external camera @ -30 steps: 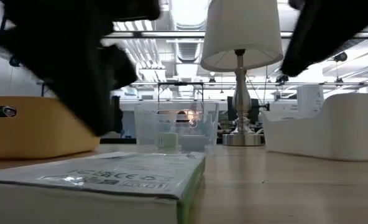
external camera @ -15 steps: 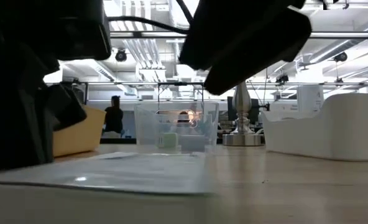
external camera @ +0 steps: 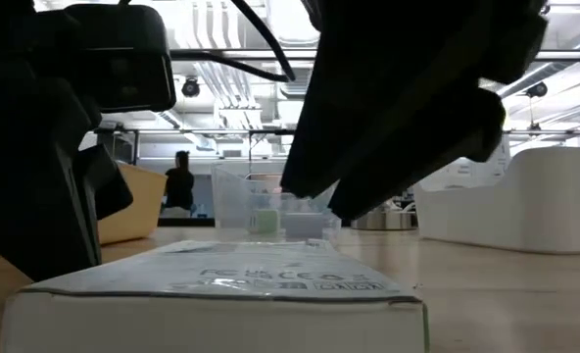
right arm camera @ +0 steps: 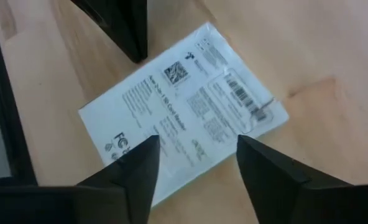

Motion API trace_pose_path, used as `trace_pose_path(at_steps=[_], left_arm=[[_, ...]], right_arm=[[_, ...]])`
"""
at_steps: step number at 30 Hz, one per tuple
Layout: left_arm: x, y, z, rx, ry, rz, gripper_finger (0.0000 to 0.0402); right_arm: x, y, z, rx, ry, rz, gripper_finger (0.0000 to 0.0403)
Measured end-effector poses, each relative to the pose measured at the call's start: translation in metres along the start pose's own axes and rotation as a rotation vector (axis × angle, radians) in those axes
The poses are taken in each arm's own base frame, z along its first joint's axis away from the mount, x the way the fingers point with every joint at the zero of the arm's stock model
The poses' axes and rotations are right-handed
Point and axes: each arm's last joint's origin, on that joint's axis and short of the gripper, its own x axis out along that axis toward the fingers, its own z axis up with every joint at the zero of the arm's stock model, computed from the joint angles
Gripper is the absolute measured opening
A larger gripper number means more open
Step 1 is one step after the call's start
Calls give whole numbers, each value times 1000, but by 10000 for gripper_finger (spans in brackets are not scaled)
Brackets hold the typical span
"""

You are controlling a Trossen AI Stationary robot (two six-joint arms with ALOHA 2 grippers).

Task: Pick and place items into bin
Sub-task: Put the white card reader box into the white bin

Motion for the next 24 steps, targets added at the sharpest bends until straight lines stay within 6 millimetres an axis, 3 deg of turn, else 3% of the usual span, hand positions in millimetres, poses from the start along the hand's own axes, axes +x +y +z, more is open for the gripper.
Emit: trace_pose_path(at_steps=[9,24], left_arm=[[1,3,2,-7,-11,7,3],[4,7,14,-30,-62,2,3]], right_arm=[[4,-6,-2,74,4,-16,124],[15,-20,-13,150,46,-19,83]])
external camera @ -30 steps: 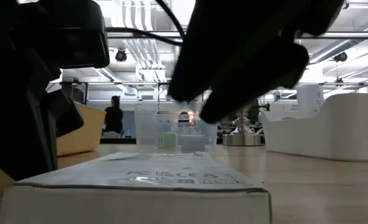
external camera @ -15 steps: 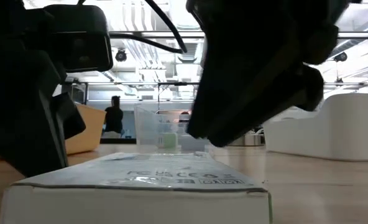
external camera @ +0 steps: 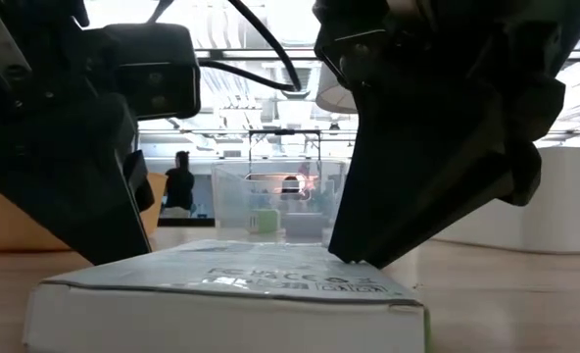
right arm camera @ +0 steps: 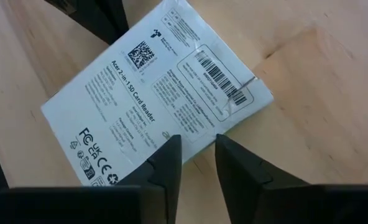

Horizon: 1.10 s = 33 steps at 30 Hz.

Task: Pick and place items into bin
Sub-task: Put the white card reader box into the white bin

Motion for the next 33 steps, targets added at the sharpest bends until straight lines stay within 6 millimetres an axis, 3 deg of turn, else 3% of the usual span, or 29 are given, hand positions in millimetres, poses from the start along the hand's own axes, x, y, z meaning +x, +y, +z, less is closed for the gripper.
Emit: trace_pose_path(at_steps=[17,33], left_arm=[[-18,-7,7,12,7,-18,3],[-16,-6,8,17,-1,-27,3]], right_arm=[[1,-4,-2,-31,31,-18,75],[2,-8,-5,-54,68,-41,75]])
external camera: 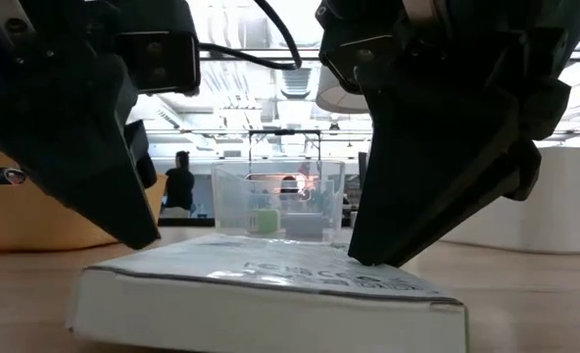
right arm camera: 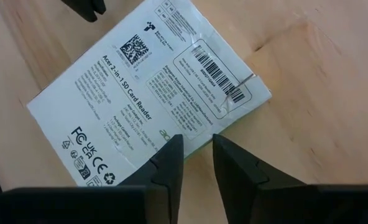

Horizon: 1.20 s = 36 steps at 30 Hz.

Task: Pick and place items into bin
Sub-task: Put the white card reader box into the white bin

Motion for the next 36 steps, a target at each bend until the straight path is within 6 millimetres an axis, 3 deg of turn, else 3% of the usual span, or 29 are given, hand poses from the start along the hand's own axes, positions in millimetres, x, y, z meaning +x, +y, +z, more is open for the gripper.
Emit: trace_pose_path(at_steps=[7,16,36], left_arm=[[16,3,-5,-9,23,-29,3],[17,1,0,7,-13,-45,3],[17,-4,35,-1,-169,-111,3]], right_arm=[[1,-1,-1,-6,7,-4,77],[2,-6,-6,-34,52,-21,77],[-11,-2,-4,-31,53,-45,77]])
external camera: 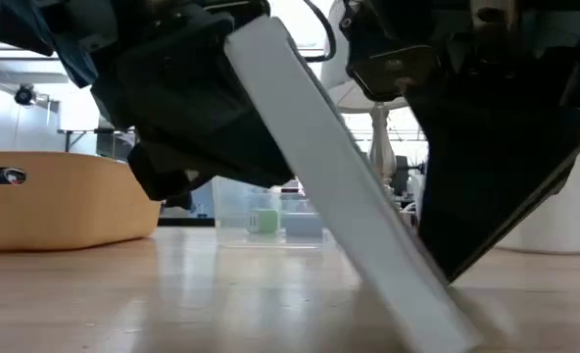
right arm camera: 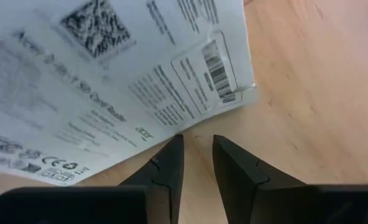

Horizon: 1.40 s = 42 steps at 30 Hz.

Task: Pick and place items into bin
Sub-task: Put the white card reader box into the white bin

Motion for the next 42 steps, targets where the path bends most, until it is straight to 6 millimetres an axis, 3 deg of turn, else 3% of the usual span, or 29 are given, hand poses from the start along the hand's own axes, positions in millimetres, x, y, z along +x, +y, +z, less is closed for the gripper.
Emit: trace_pose_path(at_steps=[4,7,14,20,25,36,42], left_arm=[[0,0,-1,3,5,5,3],[0,0,0,3,4,3,3],[0,-1,1,21,-11,-3,3],[0,1,5,16,-32,-3,3],[1,-1,8,9,-63,-16,3],[1,-6,16,44,-93,-35,3],[17,-5,11,46,-58,-31,3]], right_arm=[[-15,-6,0,-8,1,-49,77],[-39,-9,5,-6,-25,-58,77],[-82,-1,22,-103,-85,90,116],[-85,6,25,-303,-104,103,187],[-88,12,27,-306,-95,125,223],[-94,15,22,-600,-63,128,226],[-100,12,23,-694,-42,79,226]])
